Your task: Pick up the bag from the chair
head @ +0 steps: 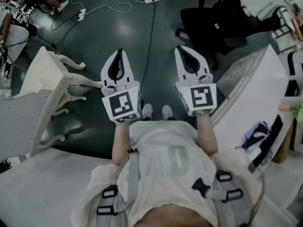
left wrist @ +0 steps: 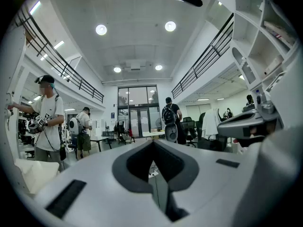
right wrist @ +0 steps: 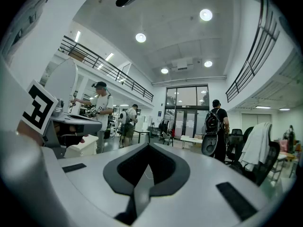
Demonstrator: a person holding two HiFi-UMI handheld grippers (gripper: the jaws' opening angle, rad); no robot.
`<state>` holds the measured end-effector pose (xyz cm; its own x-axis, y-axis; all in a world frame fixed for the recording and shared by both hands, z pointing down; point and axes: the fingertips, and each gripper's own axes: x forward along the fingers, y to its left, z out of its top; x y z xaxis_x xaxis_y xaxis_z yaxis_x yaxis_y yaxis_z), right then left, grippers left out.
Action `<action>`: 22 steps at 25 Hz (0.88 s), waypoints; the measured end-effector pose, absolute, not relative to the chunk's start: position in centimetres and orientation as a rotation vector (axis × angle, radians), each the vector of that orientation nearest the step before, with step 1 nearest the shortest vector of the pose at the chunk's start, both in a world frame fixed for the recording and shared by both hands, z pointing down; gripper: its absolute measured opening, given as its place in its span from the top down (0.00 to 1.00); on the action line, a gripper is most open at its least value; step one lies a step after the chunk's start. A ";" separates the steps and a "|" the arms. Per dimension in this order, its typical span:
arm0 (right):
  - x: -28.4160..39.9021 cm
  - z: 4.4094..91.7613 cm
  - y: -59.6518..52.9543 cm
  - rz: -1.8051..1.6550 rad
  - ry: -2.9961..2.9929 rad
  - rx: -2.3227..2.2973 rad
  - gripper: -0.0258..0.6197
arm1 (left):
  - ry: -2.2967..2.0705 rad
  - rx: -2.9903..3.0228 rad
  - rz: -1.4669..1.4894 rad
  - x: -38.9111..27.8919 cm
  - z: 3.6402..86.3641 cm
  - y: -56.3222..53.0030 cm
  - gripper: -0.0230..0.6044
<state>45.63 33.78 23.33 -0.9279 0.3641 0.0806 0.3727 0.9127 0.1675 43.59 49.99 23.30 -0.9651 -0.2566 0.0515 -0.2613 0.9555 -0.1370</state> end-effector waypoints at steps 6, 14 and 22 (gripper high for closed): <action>45.6 23.7 34.0 -0.265 -3.013 -0.595 0.95 | -3.078 0.392 0.208 43.5 23.3 50.6 0.95; 45.2 24.2 34.6 -0.187 -3.001 -0.578 0.95 | -3.077 0.393 0.128 42.9 23.9 51.8 0.95; 44.2 24.8 35.7 -0.178 -3.012 -0.541 0.95 | -3.084 0.458 0.100 41.0 24.0 52.6 0.95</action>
<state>44.21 35.71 24.75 -0.9349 0.3420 0.0951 0.3509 0.9310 0.1005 41.02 52.58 23.97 -0.9567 -0.2895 0.0308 -0.2909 0.9549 -0.0600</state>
